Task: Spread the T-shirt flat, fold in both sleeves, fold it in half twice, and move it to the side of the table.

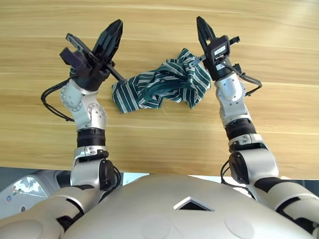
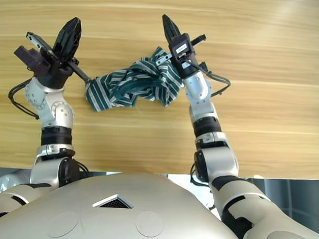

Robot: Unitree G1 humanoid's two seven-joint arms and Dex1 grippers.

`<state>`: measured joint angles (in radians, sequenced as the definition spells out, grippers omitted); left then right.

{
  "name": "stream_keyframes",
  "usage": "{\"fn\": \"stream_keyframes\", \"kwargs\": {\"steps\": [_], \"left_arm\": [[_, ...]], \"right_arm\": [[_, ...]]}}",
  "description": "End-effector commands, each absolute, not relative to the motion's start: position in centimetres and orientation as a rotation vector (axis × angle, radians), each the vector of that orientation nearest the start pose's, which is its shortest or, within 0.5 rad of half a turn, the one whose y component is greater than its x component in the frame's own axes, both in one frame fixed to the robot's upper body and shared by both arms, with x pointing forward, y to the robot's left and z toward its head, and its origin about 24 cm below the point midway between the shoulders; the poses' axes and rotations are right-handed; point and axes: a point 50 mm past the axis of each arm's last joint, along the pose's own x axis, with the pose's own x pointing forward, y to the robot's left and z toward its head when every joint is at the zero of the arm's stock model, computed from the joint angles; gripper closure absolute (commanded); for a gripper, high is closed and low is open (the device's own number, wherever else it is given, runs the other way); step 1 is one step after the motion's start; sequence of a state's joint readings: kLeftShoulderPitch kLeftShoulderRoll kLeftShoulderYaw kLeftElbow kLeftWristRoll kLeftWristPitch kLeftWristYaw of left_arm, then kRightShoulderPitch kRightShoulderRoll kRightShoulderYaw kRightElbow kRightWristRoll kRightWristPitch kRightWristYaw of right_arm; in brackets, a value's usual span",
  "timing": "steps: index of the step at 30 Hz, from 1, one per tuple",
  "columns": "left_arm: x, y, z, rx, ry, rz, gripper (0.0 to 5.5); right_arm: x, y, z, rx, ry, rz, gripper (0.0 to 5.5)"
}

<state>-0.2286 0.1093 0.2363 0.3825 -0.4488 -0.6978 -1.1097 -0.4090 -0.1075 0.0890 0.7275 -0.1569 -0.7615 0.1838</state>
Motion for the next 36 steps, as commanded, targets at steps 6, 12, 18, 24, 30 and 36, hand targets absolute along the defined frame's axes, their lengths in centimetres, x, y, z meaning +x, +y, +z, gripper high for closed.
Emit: {"fn": "stream_keyframes", "kwargs": {"steps": [6, 12, 18, 24, 30, 36], "left_arm": [[26.1, 18.4, 7.8, 0.058, -0.649, -0.723, 5.50], [26.6, 18.1, 6.0, 0.161, -0.550, -0.724, 5.50], [26.0, 17.8, 3.9, 0.377, -0.455, -0.784, 5.50], [24.4, 17.0, 3.9, 0.269, -0.477, -0.919, 4.54], [22.2, 18.8, 6.4, 0.085, -0.580, -1.024, 3.46], [20.0, 20.1, 7.3, -0.078, -0.644, -1.151, 2.91]], "right_arm": [[30.4, -10.8, 5.0, -0.327, -0.395, 0.465, 5.47], [30.6, -12.5, 3.9, -0.428, -0.343, 0.463, 5.47], [30.7, -13.0, 1.9, -0.520, -0.231, 0.456, 5.47], [30.1, -13.3, 1.9, -0.509, -0.255, 0.527, 4.61], [29.2, -14.6, 2.5, -0.497, -0.293, 0.593, 3.43], [26.9, -15.6, 3.1, -0.478, -0.338, 0.784, 2.91]]}}
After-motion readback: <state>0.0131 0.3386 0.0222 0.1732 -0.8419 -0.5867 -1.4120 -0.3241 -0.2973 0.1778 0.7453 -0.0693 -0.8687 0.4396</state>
